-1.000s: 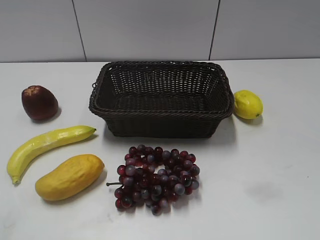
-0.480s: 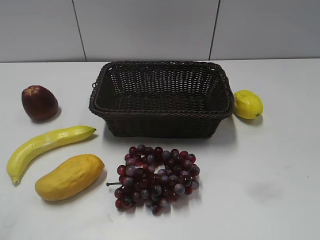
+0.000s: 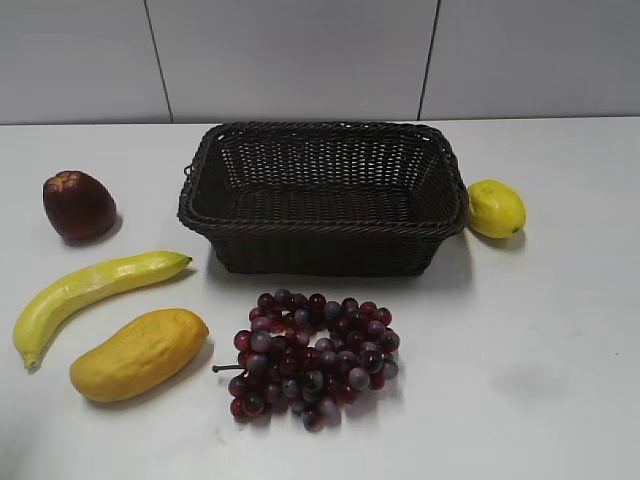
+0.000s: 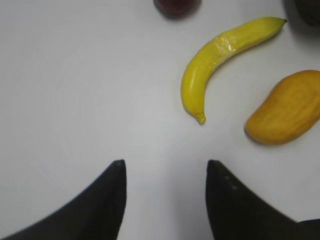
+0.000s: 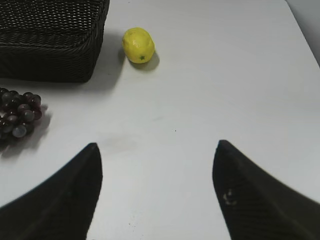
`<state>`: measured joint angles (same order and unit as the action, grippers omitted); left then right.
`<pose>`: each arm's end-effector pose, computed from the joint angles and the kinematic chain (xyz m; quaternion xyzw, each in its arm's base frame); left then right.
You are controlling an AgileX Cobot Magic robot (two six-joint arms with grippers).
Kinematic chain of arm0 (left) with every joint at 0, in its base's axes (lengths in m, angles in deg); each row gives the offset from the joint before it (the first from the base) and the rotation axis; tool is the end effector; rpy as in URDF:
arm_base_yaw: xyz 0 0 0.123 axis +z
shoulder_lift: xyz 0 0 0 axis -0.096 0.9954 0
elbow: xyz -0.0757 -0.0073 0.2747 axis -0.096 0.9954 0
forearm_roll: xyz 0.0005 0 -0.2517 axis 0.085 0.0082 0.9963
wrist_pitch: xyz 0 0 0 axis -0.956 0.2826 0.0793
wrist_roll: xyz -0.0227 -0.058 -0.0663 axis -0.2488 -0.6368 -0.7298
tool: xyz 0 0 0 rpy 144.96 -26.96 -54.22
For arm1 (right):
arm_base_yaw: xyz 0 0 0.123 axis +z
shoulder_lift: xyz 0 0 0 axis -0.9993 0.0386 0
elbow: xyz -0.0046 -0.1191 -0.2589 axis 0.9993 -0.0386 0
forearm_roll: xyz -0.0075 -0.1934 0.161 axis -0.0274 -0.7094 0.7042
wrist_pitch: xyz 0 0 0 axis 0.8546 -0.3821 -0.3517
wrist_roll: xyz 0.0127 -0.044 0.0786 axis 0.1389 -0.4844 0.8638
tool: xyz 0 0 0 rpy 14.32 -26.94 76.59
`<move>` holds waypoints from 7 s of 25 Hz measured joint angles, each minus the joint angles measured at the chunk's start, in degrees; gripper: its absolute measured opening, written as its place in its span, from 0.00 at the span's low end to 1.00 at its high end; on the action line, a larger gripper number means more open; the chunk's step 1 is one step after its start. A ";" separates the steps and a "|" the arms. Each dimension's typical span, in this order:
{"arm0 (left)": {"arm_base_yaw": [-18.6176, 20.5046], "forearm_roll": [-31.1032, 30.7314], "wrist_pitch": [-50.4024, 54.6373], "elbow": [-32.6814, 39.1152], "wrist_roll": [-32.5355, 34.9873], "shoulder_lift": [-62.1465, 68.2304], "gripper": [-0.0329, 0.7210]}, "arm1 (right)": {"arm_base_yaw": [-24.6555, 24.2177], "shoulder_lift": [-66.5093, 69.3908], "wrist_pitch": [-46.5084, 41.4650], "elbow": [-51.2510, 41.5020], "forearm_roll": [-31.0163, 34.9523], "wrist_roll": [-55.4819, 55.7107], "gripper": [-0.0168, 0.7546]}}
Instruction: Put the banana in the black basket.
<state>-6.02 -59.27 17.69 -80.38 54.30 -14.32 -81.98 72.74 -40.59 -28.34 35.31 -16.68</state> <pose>0.1558 -0.0133 0.3144 0.0881 0.9569 -0.0458 0.2727 -0.0059 0.0071 0.2808 -0.0322 0.8416 0.0837 0.5325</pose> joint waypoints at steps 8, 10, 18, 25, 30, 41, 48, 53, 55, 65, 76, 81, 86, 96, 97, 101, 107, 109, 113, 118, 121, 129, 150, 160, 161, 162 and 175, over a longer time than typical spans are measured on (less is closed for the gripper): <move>0.00 0.94 -1.57 -6.92 4.87 13.68 0.65 | 0.00 0.00 0.00 0.00 0.00 0.00 0.70; 0.00 2.58 -2.96 -8.13 6.75 16.56 0.65 | 0.00 0.00 0.00 0.00 0.00 0.00 0.70; -0.06 8.11 -3.89 -13.36 14.28 27.60 0.73 | 0.00 0.00 0.00 0.00 -0.05 0.00 0.70; -5.08 7.67 -8.59 -16.29 22.72 35.18 0.75 | 0.00 0.00 0.00 0.00 -0.05 0.00 0.70; -10.48 4.92 -12.72 -16.36 32.85 40.08 0.75 | 0.00 0.00 0.00 0.00 -0.05 0.00 0.70; -12.91 -1.07 -16.09 -16.40 38.64 51.66 0.75 | 0.00 0.00 0.00 0.00 -0.05 0.00 0.70; -12.91 -1.06 -19.57 -16.40 39.31 57.31 0.75 | 0.00 0.00 0.00 0.00 -0.05 0.00 0.70; -12.91 -1.06 -21.95 -16.40 39.49 59.49 0.75 | 0.00 0.00 0.00 0.00 -0.05 0.00 0.70; -12.91 -1.06 -23.04 -16.40 39.53 59.49 0.73 | 0.00 0.00 0.00 0.00 -0.05 0.00 0.70; -12.91 -0.24 -17.35 -16.45 39.48 56.24 0.58 | 0.00 0.00 0.00 0.00 -0.05 0.00 0.70; -13.84 -7.13 -11.17 -23.74 39.53 42.06 0.58 | 0.00 0.00 0.00 0.00 -0.05 0.00 0.70; -14.51 -7.98 -12.10 -34.58 41.30 41.15 0.58 | 0.00 0.00 0.00 0.00 -0.05 0.00 0.70; -19.47 -8.26 -23.15 -38.66 46.00 41.39 0.58 | 0.00 0.00 0.00 0.00 -0.05 0.00 0.70; -32.20 -9.42 -40.27 -39.58 47.00 52.82 0.58 | 0.00 0.00 0.00 0.00 -0.05 0.00 0.70; -32.71 -9.42 -41.75 -39.58 47.00 54.54 0.58 | 0.00 0.00 0.00 0.00 -0.05 0.00 0.70; -33.28 -8.83 -44.09 -39.64 47.00 60.84 0.58 | 0.00 0.00 0.00 0.00 -0.05 0.00 0.70; -33.28 -0.09 -43.87 -39.64 46.74 64.86 0.60 | 0.00 0.00 0.00 0.00 -0.05 0.00 0.70; -33.28 1.38 -43.93 -39.64 46.74 64.74 0.73 | 0.00 0.00 0.00 0.00 -0.05 0.00 0.70; -33.28 2.00 -41.85 -39.64 46.74 63.58 0.85 | 0.00 0.00 0.00 0.00 -0.05 0.00 0.70; -33.28 2.06 -40.14 -39.64 45.27 57.59 0.85 | 0.00 0.00 0.00 0.00 -0.05 0.00 0.70; -32.67 2.06 -39.95 -39.64 38.48 53.14 0.83 | 0.00 0.00 0.00 0.00 -0.05 0.00 0.70; -20.46 1.77 -19.50 -42.28 11.29 47.38 0.81 | 0.00 0.00 0.00 0.00 -0.05 0.00 0.70; -4.64 -1.00 10.72 -25.35 -6.59 28.36 0.79 | 0.00 0.00 0.00 0.00 -0.05 0.00 0.70; -4.64 -1.81 11.02 -6.83 -6.59 1.11 0.79 | 0.00 0.00 0.00 0.00 -0.05 0.00 0.70; -4.64 -1.81 10.90 -5.64 -6.59 -1.63 0.79 | 0.00 0.00 0.00 0.00 -0.05 0.00 0.70; -4.64 -1.86 10.65 -4.29 -6.59 -4.35 0.79 | 0.00 0.00 0.00 0.00 -0.05 0.00 0.70; -4.64 -2.52 10.59 7.45 -6.59 -35.04 0.79 | 0.00 0.00 0.00 0.00 -0.05 0.00 0.70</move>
<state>-10.66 -61.79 28.28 -72.93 47.71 -49.36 -81.98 72.74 -40.59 -28.34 35.26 -16.68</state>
